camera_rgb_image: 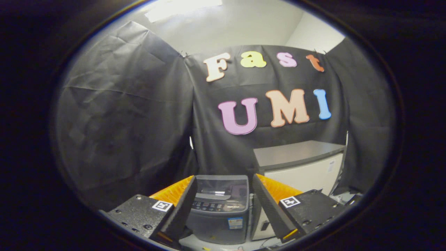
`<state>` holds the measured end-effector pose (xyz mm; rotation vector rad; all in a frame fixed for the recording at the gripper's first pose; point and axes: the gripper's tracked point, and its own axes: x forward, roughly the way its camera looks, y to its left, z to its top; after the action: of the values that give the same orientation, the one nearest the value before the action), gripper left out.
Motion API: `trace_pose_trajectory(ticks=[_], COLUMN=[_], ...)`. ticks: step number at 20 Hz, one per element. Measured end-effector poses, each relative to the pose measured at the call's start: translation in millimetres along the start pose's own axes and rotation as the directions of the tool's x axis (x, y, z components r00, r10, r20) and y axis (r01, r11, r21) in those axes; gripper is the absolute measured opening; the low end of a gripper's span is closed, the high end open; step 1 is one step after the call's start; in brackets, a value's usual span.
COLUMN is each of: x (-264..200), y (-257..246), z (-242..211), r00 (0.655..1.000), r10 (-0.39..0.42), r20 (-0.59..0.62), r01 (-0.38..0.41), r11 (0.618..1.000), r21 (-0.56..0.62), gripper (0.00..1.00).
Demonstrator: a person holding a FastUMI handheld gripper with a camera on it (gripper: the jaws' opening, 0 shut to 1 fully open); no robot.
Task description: Put the clothes into the washing machine and then close the washing machine lid.
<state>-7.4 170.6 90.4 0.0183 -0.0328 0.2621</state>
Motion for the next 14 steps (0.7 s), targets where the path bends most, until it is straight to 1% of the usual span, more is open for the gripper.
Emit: trace_pose_trajectory(ticks=[2,6,8,9,11,14], x=[-8,-20,-23,-26,-28,-28], y=[-11,-3,1,0,-8,-9], z=[0,4,3,4,7,17], r00=[0.999,1.0,0.999,0.999,1.0,0.999], r10=[-0.036,0.01,0.04,0.045,0.029,0.026], r20=[0.009,0.023,0.012,0.011,0.011,0.03], r01=[0.036,-0.011,-0.04,-0.045,-0.029,-0.028], r11=[0.999,0.999,0.998,0.998,0.999,0.997], r21=[-0.017,0.042,0.043,0.035,0.031,0.068], gripper=[0.96,0.96,0.96,0.96,0.96,0.96])
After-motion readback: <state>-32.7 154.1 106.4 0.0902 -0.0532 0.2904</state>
